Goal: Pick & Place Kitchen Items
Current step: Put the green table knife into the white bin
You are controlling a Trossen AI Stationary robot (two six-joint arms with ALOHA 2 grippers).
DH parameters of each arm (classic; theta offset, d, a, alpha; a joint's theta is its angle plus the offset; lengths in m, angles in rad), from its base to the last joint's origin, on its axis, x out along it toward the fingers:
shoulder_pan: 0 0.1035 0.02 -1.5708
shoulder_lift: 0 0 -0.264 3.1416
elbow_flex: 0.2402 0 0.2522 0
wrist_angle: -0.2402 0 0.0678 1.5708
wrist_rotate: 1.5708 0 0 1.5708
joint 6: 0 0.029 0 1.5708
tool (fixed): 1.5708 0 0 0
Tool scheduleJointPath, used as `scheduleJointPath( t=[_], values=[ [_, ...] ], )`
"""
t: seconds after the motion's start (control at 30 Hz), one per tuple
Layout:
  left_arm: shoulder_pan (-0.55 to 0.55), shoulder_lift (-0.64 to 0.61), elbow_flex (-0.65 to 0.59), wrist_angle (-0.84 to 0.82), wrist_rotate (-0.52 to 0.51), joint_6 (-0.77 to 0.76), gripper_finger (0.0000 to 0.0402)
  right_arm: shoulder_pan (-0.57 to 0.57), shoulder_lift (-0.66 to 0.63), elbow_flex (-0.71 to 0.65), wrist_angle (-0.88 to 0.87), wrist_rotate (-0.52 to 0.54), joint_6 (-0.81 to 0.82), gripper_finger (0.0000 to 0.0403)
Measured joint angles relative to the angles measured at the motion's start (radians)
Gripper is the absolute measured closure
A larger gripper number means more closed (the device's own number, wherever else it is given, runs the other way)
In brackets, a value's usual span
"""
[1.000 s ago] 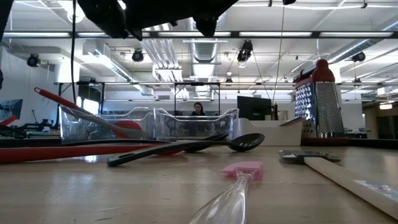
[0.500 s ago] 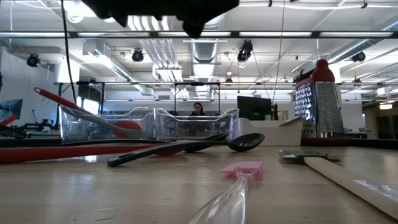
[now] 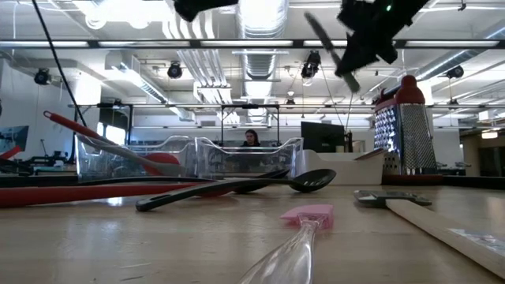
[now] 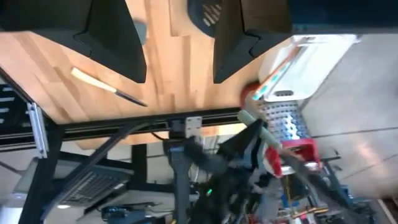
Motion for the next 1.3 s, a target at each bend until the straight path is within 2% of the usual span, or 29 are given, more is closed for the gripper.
scheduleJointPath(
  t=[0.1, 0.27, 0.47, 0.67, 0.97, 1.17, 1.3],
  values=[
    [0.000, -0.045, 0.000, -0.045, -0.014, 0.000, 0.0210, -0.122, 0.079, 0.108, -0.175, -0.040, -0.017, 0.0378],
    [0.000, -0.077, 0.000, -0.085, -0.031, 0.001, 0.0209, -0.281, 0.245, 0.301, -0.404, -0.166, -0.108, 0.0378],
    [0.000, -0.084, 0.000, -0.130, -0.041, 0.005, 0.0209, -0.396, 0.451, 0.507, -0.664, -0.170, -0.165, 0.0378],
    [0.000, -0.084, 0.000, -0.157, -0.042, 0.014, 0.0209, -0.455, 0.628, 0.598, -0.876, -0.168, -0.191, 0.0378],
    [0.000, -0.084, 0.000, -0.163, -0.042, 0.024, 0.0209, -0.538, 0.774, 0.608, -0.927, -0.210, -0.187, 0.0379],
    [0.000, -0.084, 0.000, -0.165, -0.055, 0.038, 0.0209, -0.543, 0.854, 0.620, -0.963, -0.198, -0.188, 0.0379],
    [-0.001, -0.084, 0.000, -0.166, -0.067, 0.048, 0.0209, -0.543, 0.920, 0.657, -0.972, -0.231, -0.202, 0.0379]
  ],
)
